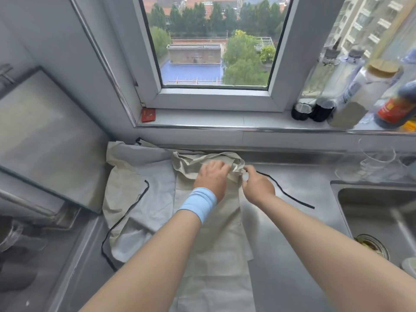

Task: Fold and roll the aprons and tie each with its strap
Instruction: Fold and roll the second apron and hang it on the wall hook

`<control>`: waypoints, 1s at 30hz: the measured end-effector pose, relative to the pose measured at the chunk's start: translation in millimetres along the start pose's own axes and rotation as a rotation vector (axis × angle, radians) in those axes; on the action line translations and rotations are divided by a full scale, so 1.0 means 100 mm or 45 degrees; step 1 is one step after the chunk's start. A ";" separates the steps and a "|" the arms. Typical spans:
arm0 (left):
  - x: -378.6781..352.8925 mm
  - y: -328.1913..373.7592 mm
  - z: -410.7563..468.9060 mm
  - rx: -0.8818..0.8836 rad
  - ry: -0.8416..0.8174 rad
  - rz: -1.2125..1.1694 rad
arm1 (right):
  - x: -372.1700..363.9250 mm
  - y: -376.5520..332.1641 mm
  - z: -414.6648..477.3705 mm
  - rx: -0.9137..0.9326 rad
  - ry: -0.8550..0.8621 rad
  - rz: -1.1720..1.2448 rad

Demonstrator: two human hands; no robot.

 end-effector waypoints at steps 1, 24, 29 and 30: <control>-0.09 0.02 0.08 -0.016 -0.072 0.062 | -0.01 0.03 0.08 0.014 -0.024 -0.033; 0.11 -0.45 0.75 0.390 -0.215 -0.562 | 0.26 -0.64 0.86 0.433 0.238 0.275; -0.05 -0.63 0.78 0.624 -0.531 -0.639 | 0.00 -0.20 0.56 -0.061 0.029 0.718; -0.08 -0.63 0.77 0.652 -0.576 -0.626 | -0.19 -0.17 0.44 -0.149 -0.172 0.800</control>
Point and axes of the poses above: each hand's wrist, its own z-axis towards the middle knuckle, its own x-axis out of the back of the hand, y = z × x, the point moved 8 cm from there along z, towards the middle knuckle, and after that the axes turned 10 degrees about x, right-handed, at the moved point
